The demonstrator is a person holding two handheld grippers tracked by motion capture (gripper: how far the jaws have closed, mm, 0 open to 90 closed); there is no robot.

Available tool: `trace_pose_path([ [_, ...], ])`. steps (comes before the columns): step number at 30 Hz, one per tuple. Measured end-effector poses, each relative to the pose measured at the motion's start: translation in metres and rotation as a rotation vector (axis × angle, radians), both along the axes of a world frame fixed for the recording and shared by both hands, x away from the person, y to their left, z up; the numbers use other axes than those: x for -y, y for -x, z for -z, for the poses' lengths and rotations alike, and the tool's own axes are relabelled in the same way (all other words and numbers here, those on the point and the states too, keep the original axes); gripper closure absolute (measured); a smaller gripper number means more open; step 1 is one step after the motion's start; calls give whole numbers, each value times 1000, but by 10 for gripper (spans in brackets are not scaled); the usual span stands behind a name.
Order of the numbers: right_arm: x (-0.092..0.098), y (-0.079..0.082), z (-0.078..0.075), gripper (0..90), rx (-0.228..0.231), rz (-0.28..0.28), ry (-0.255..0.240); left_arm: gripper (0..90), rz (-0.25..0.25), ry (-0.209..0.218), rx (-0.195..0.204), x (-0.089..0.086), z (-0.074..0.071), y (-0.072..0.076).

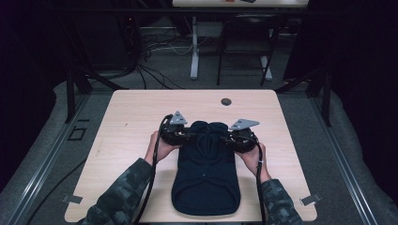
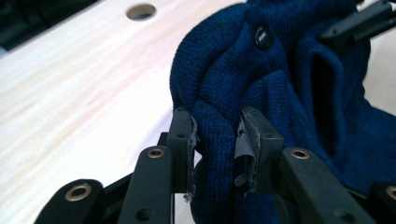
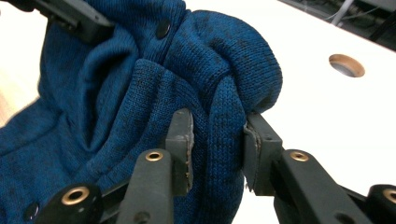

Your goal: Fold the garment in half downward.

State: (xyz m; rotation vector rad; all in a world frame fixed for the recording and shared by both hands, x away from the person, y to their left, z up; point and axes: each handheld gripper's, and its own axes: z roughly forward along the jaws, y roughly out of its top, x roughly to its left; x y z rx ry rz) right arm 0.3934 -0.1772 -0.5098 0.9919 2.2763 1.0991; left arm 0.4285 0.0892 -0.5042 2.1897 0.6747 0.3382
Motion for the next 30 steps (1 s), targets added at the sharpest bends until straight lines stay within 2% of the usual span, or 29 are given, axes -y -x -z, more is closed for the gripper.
trace_pose_path([
  [2,0,3,0,682,14,3,0,662,10,-18,-12,0,-1,1],
  [4,-1,5,0,684,28,6,1,661,11,-18,-12,0,-2,2],
  [9,-1,8,-2,677,31,2,-4,682,15,-6,22,-2,-4,4],
  [13,0,9,-2,641,-20,-11,-19,690,15,3,50,-2,-7,7],
  [17,2,11,-4,629,-35,-17,-40,694,18,1,83,-1,-10,10],
  [22,6,14,-7,617,-58,-28,-62,696,32,27,118,-1,-15,15],
  [26,11,16,-7,574,-89,-33,-112,700,52,29,144,0,-19,19],
  [30,14,17,-5,562,-103,-35,-111,701,69,26,160,1,-21,22],
])
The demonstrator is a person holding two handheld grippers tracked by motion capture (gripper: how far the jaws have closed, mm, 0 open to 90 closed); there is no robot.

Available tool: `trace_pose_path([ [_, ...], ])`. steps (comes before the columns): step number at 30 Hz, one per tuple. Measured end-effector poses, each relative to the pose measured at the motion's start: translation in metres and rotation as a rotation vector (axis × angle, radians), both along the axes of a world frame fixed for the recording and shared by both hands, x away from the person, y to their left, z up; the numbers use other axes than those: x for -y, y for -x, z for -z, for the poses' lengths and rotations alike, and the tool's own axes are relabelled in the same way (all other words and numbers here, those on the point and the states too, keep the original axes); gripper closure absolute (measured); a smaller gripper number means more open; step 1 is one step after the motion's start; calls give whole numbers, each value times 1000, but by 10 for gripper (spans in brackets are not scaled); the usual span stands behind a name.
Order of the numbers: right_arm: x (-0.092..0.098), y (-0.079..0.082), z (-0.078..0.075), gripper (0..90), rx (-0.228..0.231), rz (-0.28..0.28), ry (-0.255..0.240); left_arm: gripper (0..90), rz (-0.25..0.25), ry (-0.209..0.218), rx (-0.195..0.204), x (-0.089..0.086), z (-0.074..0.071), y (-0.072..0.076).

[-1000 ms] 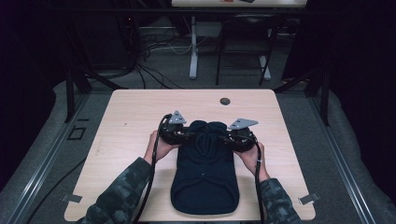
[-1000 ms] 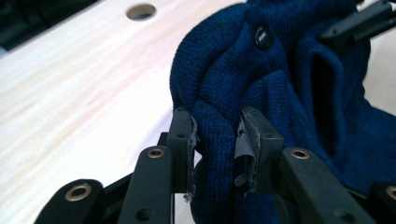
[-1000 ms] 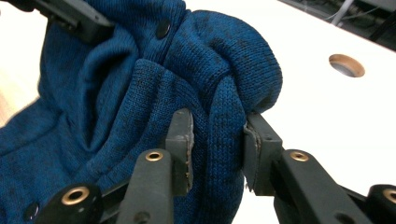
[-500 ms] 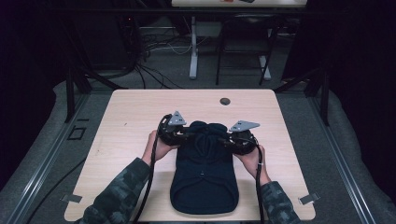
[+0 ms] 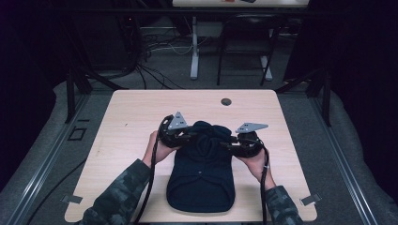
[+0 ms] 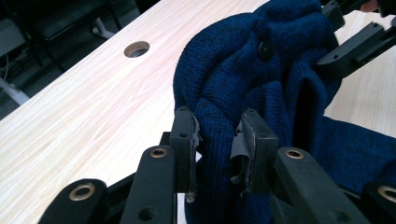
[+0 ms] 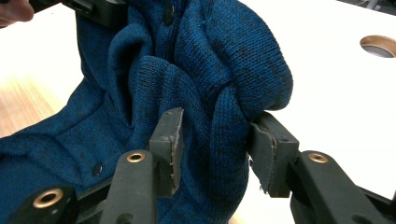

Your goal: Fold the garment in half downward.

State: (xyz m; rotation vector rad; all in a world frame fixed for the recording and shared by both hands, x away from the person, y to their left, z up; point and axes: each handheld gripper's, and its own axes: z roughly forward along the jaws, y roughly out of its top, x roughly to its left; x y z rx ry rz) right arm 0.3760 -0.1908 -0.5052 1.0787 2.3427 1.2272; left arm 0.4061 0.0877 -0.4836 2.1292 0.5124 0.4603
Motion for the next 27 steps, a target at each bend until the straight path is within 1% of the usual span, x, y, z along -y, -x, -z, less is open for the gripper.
trace_pose_path([
  [2,0,0,2,557,-10,-2,-16,701,8,-1,6,0,-1,2],
  [4,1,1,1,563,-14,-4,-14,701,19,1,11,-1,-1,3],
  [5,1,2,1,604,-7,-2,-13,701,20,2,13,-2,-1,3],
  [6,0,3,1,633,11,5,-8,701,21,11,6,-2,-1,4],
  [7,0,5,1,671,26,8,-7,700,25,10,5,-4,-1,4],
  [8,0,6,1,694,43,13,6,699,24,14,0,-4,-1,5],
  [9,-1,8,2,707,62,21,11,696,26,13,-12,-5,0,5],
  [10,-2,10,2,716,80,22,23,694,25,16,-16,-6,0,6],
  [11,-2,12,2,724,95,24,33,692,26,20,-30,-6,1,6],
  [14,-4,15,3,733,124,27,39,677,26,20,-52,-9,4,7],
  [15,-5,16,3,734,133,28,33,660,24,21,-64,-10,5,6],
  [16,-5,17,3,735,136,24,39,642,24,28,-76,-11,6,6],
  [17,-5,17,2,735,138,18,52,624,27,25,-88,-11,8,5],
  [19,-6,18,3,737,148,15,54,557,22,19,-112,-12,11,4],
  [20,-7,19,3,738,150,12,61,531,28,17,-127,-12,13,3],
  [21,-8,19,4,738,155,12,58,502,29,11,-136,-11,15,3],
  [22,-8,19,3,738,152,5,65,476,27,6,-144,-10,16,3],
  [24,-9,19,3,739,159,3,65,423,30,-11,-155,-8,19,1],
  [27,-10,20,3,739,168,0,70,390,25,-27,-163,-4,23,0],
])
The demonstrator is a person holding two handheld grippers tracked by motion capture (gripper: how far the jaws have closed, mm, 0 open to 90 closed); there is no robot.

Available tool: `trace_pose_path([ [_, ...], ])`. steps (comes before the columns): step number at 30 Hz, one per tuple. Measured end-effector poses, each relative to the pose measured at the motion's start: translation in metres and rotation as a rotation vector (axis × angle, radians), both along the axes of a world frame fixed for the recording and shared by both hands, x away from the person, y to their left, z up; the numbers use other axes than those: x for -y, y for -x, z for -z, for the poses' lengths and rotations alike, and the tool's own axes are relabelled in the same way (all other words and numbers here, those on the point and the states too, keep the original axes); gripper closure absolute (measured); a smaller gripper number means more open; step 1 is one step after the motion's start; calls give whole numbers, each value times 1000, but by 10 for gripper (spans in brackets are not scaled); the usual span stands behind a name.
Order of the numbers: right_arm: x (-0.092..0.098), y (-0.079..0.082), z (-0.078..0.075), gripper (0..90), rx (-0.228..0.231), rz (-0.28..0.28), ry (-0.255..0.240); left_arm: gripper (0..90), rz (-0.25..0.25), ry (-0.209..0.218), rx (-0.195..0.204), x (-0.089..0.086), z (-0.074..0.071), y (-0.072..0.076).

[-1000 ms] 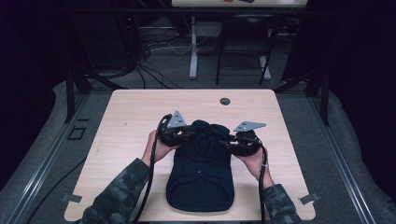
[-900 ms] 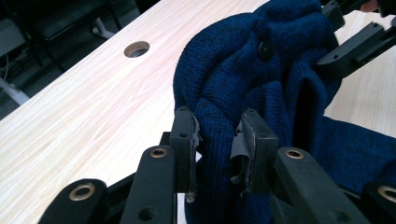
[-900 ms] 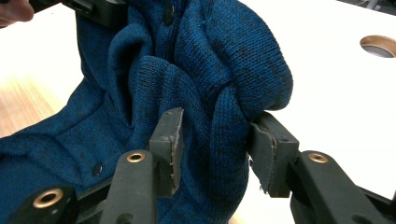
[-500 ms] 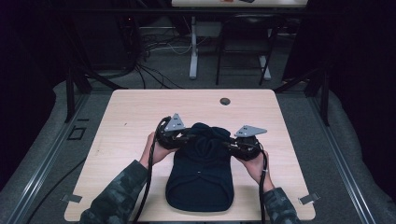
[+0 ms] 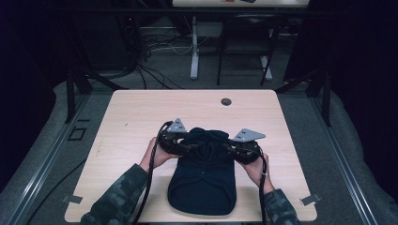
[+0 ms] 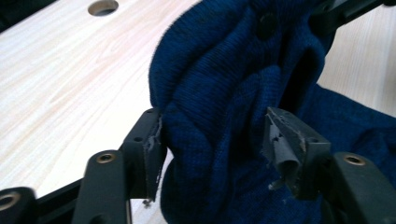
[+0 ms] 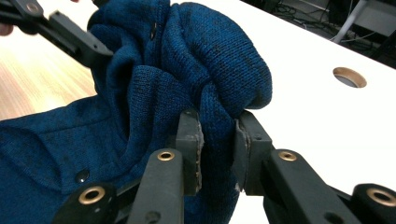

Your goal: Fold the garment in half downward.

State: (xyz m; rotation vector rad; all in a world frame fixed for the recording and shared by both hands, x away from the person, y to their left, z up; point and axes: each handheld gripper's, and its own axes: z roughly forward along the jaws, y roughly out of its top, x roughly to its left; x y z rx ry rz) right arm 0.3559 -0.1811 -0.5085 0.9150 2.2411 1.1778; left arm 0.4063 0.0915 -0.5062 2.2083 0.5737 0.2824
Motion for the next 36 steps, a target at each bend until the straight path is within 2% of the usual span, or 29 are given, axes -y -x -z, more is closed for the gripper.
trace_pose_path([
  [2,0,1,0,739,5,1,2,426,-9,-24,9,3,2,0],
  [4,0,0,0,736,-5,-10,8,537,-26,-50,31,6,3,1],
  [5,1,0,0,733,-5,-12,11,607,-29,-49,40,6,3,0],
  [7,3,-1,0,726,-21,-13,6,658,-22,-31,53,6,3,1],
  [11,7,-2,0,660,-42,-12,-19,695,-21,-10,107,7,-1,4],
  [13,10,-4,-1,551,-73,-21,-40,702,-17,5,133,7,-3,6],
  [16,14,-6,0,469,-85,-33,-80,705,-8,19,174,6,-7,9],
  [18,16,-9,0,351,-104,-7,-98,705,5,26,195,6,-9,10],
  [21,18,-12,3,268,-123,29,-126,704,20,26,232,5,-13,12],
  [22,19,-14,3,268,-136,30,-127,704,22,28,243,5,-14,13],
  [25,17,-16,5,292,-146,35,-124,703,35,31,286,4,-15,17],
  [27,15,-16,6,400,-137,42,-112,703,43,30,305,4,-15,19],
  [29,13,-14,4,545,-117,23,-93,701,46,21,317,3,-15,21],
  [30,12,-13,3,590,-104,18,-91,701,46,20,319,3,-15,23],
  [32,9,-10,0,663,-69,21,-58,696,41,25,308,0,-13,23],
  [36,6,-7,-2,726,-32,4,-44,666,35,35,275,-6,-10,24],
])
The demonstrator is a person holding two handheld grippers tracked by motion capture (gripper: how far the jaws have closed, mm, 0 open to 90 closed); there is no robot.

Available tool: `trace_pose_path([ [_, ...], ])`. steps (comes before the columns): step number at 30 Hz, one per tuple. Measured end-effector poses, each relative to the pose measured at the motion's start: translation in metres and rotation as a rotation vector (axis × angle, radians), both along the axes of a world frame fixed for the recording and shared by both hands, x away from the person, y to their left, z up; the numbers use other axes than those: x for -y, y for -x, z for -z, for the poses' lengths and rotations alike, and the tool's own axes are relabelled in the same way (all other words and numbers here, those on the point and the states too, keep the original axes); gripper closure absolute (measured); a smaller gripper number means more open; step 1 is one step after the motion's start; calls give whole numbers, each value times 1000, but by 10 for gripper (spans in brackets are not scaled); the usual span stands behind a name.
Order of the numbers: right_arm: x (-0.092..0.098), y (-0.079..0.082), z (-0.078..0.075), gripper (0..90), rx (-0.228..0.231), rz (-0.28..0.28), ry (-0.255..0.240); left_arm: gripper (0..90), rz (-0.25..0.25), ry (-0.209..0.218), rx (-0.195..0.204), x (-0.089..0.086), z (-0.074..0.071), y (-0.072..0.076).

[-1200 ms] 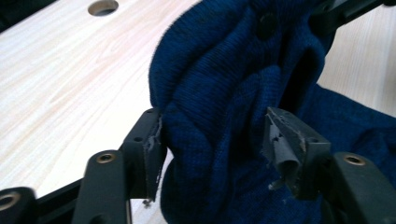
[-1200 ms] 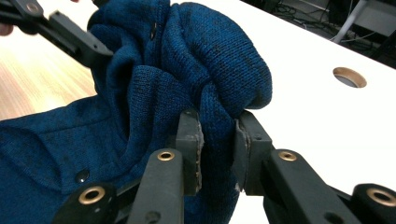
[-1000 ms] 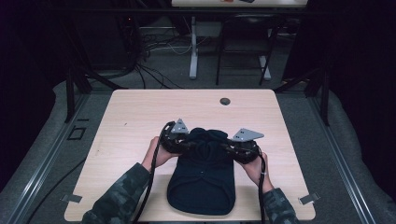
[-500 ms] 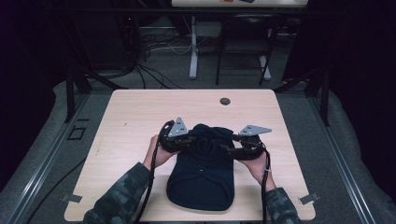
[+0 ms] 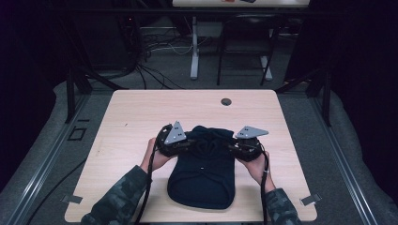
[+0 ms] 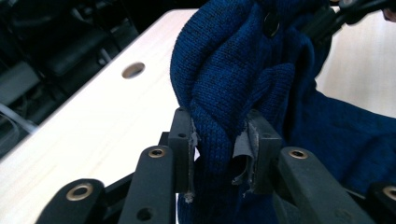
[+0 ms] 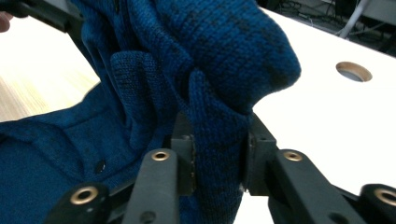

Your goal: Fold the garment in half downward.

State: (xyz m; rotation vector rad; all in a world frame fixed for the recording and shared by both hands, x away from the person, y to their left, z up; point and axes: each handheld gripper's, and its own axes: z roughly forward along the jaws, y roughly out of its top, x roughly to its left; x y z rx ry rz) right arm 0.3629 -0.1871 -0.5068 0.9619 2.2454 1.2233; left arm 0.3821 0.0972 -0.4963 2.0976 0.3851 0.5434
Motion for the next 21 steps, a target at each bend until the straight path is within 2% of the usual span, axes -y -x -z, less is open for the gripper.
trace_pose_path([
  [2,-3,2,-1,737,25,-11,29,636,-1,-9,-24,-3,3,1],
  [6,-8,4,1,744,53,-31,70,519,-13,-30,-77,-7,12,0],
  [11,-7,5,1,746,70,-52,66,396,-16,-29,-160,-10,25,-8],
  [12,-7,5,1,746,73,-57,66,402,-18,-35,-173,-10,27,-10],
  [14,-7,6,1,745,74,-68,66,426,-13,-30,-175,-8,29,-11],
  [17,-8,7,2,733,66,-89,69,581,-16,-55,-132,-4,28,-7],
  [19,-7,7,2,661,52,-99,67,664,-21,-55,-112,-4,27,-5],
  [21,-4,7,3,565,8,-111,43,706,-24,-42,-103,-5,27,-3],
])
